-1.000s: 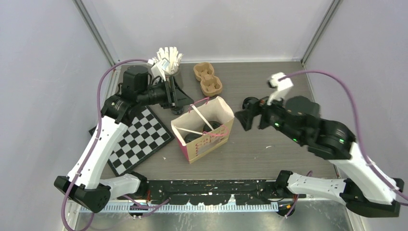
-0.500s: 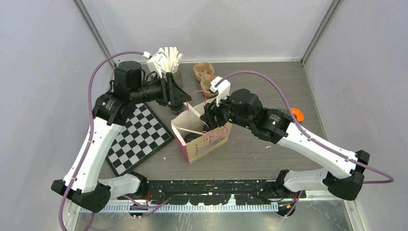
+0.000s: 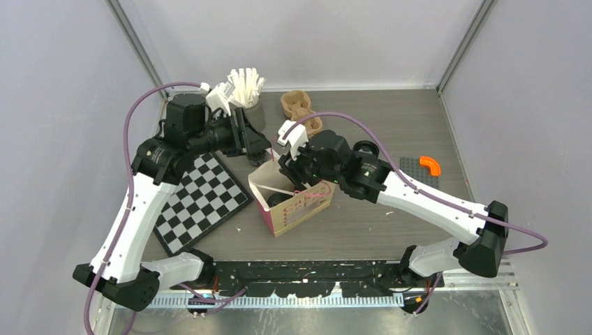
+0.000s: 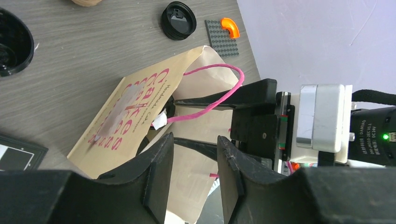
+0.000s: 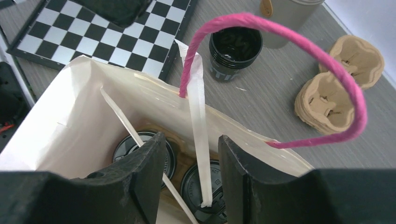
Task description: Pack the takeout coffee
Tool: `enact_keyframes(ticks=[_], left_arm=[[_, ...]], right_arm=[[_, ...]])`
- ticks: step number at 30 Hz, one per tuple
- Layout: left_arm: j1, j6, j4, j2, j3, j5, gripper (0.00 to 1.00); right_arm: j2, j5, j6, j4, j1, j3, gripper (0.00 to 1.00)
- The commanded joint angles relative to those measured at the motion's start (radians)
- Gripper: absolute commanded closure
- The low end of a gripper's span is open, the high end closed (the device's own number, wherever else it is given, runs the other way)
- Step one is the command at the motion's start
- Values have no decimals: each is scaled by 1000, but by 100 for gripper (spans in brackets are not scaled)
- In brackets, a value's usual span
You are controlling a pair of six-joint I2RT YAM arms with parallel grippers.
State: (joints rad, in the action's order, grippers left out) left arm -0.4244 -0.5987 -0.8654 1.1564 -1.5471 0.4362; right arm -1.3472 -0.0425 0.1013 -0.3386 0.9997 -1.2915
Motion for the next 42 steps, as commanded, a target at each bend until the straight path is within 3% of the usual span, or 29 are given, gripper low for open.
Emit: enact_keyframes(ticks=[1,10,26,37,42], left_arm=[[-2,-60,13,-47,21,-29,59],[-2,-55,-30,-75,25,-58,59],[-2,-61,-59,-108,39,-99,59],[-2,-62,-72,-137,73,-127,59],[-2,-61,-68,-137,80,-129,58]], right_arm=[[-1,-32,77,79,12,-37,51],[-42,-44,121,83,38,-39,60],[-20,-148,156,80,53,-20,100],[9,-108,150,72,53,-10,100],[-17,-87,144,66,53,-18,79]])
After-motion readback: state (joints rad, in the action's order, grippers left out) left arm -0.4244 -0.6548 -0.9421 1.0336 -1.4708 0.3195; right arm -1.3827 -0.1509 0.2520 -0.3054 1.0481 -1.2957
